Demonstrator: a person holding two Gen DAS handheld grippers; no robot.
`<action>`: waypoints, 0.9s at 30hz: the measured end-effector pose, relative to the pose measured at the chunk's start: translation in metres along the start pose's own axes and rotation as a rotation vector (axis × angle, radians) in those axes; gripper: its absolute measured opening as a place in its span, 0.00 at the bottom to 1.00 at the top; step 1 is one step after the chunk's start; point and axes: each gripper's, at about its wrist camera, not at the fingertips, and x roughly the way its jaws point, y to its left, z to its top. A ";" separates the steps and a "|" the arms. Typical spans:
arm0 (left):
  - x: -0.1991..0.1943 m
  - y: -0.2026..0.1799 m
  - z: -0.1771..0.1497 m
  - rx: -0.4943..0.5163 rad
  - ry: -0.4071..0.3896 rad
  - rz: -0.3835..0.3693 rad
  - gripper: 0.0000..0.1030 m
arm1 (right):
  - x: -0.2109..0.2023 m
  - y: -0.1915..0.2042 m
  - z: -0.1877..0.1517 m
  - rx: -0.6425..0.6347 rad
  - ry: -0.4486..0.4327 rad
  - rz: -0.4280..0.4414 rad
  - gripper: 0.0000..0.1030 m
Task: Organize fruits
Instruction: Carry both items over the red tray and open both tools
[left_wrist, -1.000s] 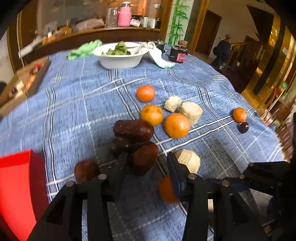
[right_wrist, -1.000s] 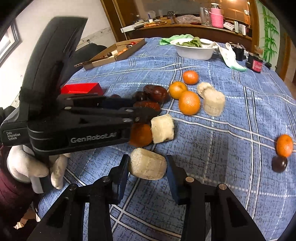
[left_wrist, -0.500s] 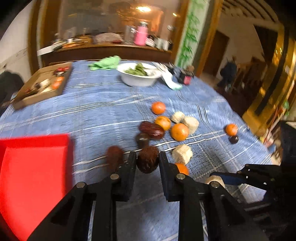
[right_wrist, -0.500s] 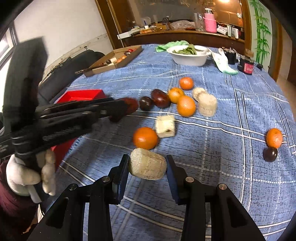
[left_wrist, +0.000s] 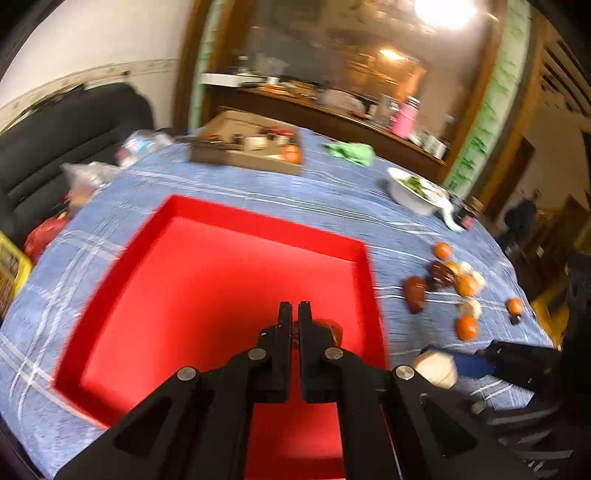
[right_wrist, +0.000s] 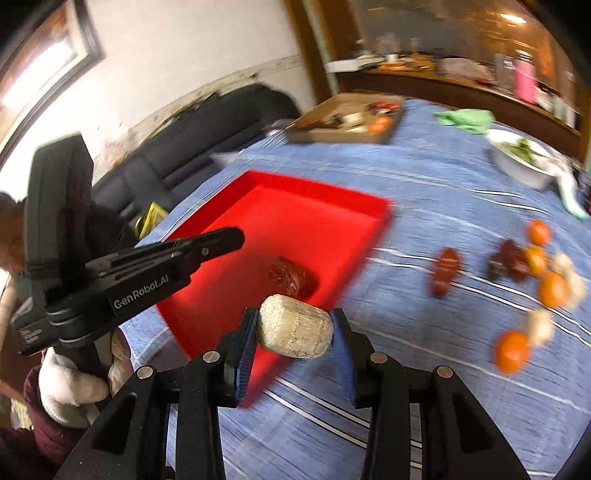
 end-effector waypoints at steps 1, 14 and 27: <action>-0.002 0.008 -0.001 -0.016 -0.006 0.011 0.03 | 0.009 0.008 0.002 -0.015 0.012 0.000 0.42; -0.027 0.049 -0.006 -0.133 -0.076 -0.012 0.43 | 0.054 0.050 0.001 -0.088 0.085 -0.040 0.42; -0.047 0.017 -0.003 -0.050 -0.121 0.020 0.54 | 0.023 0.050 -0.001 -0.095 -0.008 -0.215 0.51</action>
